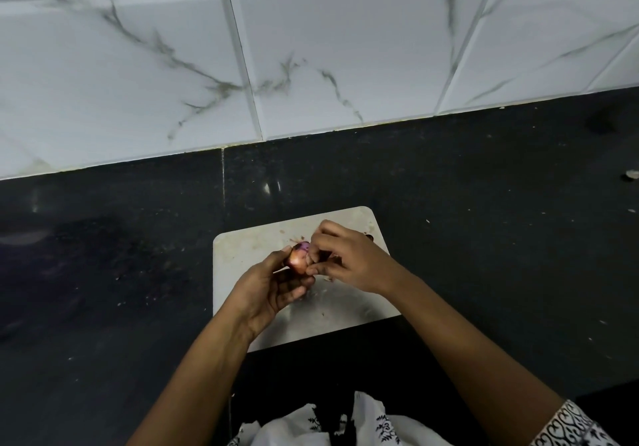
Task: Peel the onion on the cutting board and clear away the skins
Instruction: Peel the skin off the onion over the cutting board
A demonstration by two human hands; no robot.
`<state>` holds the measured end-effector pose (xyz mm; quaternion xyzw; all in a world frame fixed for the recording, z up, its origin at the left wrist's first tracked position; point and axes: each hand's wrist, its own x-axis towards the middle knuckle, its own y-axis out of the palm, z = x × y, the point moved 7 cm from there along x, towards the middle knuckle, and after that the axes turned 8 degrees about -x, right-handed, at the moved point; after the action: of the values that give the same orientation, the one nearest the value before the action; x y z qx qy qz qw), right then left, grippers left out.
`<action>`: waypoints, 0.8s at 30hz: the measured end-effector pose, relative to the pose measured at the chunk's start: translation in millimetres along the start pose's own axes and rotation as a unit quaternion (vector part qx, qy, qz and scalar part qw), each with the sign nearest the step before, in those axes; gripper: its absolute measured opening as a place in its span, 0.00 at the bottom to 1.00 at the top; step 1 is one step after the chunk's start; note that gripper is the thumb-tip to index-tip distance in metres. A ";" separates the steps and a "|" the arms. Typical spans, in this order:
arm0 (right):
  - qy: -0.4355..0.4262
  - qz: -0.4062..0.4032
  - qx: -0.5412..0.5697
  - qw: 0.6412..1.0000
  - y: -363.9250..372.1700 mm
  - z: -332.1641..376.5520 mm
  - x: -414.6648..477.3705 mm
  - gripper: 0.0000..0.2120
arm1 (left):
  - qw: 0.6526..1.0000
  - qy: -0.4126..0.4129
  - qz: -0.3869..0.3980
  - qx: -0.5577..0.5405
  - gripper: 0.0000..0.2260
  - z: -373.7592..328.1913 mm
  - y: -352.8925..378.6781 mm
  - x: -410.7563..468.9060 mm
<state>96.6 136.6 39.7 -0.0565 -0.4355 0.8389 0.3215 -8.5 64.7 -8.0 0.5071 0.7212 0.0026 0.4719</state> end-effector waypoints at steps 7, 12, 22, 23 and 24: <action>0.002 0.008 -0.004 1.000 -6.5 4.0 0.1 0.17 | 0.998 0.003 -0.014 0.065 0.13 -0.2 -1.2 3.4; -0.022 0.016 -0.017 0.999 -12.3 5.4 6.1 0.11 | 0.995 0.002 -0.023 0.094 0.13 -2.4 -1.1 4.9; 0.036 -0.058 -0.039 0.997 -1.8 -12.6 -10.8 0.06 | 1.000 -0.011 -0.013 0.009 0.15 -7.6 -3.5 9.6; 0.061 -0.074 -0.042 0.994 -0.2 -17.4 -13.1 0.06 | 1.000 -0.014 -0.010 -0.004 0.16 -7.2 -4.7 9.8; 0.089 -0.088 -0.042 0.991 2.3 -22.7 -15.6 0.06 | 1.000 -0.018 -0.008 -0.014 0.17 -6.0 -5.9 10.0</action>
<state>116.3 142.2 21.1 -0.1057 -0.4430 0.7804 0.4284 -17.3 72.0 -14.3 0.4946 0.7166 0.0003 0.4918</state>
